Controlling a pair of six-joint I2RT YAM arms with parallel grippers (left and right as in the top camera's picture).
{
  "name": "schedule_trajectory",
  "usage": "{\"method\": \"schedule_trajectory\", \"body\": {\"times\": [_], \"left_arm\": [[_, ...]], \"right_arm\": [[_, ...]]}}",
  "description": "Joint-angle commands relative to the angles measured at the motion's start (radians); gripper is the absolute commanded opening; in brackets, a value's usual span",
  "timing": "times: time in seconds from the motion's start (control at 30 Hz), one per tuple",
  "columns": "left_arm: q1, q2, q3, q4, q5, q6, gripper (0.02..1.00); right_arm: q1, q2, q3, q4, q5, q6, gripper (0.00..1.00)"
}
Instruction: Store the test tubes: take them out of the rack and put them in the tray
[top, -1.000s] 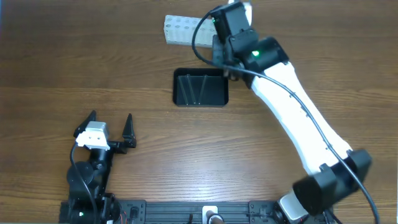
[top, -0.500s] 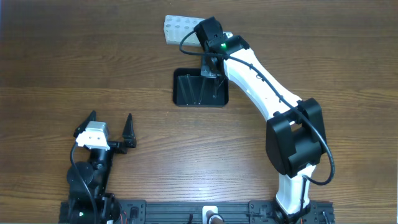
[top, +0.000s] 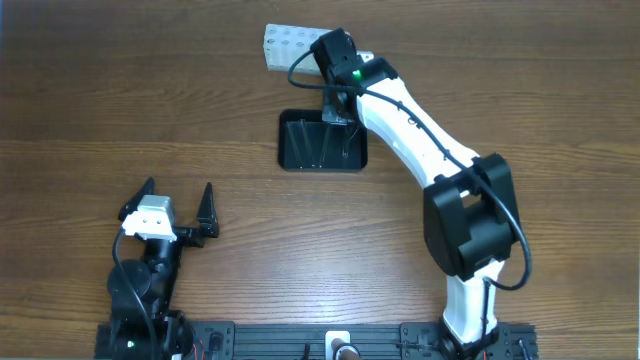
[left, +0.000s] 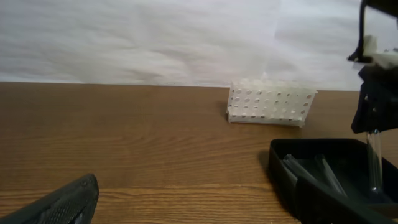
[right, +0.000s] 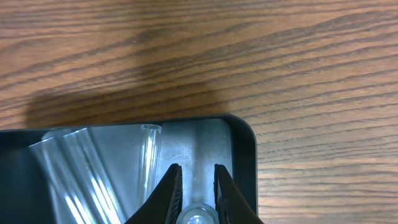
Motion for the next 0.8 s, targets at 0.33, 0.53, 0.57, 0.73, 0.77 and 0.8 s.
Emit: {"method": "schedule_trajectory", "body": {"times": [0.33, 0.53, 0.57, 0.73, 0.77, 0.8], "left_arm": [[0.008, -0.005, -0.005, -0.003, 0.010, 0.008, 1.000], [0.008, -0.005, -0.005, -0.003, 0.010, 0.008, 0.998], [0.008, -0.005, -0.005, -0.003, 0.010, 0.008, 1.000], [0.008, -0.005, -0.005, -0.003, 0.010, 0.008, 0.998], [0.008, -0.005, -0.005, -0.003, 0.010, 0.008, 1.000], [0.008, -0.005, -0.005, -0.003, 0.010, 0.008, 1.000]], "right_arm": [[0.005, 0.073, -0.006, 0.031, 0.020, 0.012, 0.137], [0.005, 0.090, -0.006, 0.031, 0.019, 0.023, 0.167], [0.005, 0.093, -0.006, 0.031, 0.019, 0.023, 0.176], [0.003, 0.107, -0.006, 0.033, 0.019, 0.030, 0.209], [0.003, 0.107, -0.006, 0.034, 0.019, 0.030, 0.220], [0.003, 0.107, -0.006, 0.035, 0.019, 0.030, 0.244]]}}
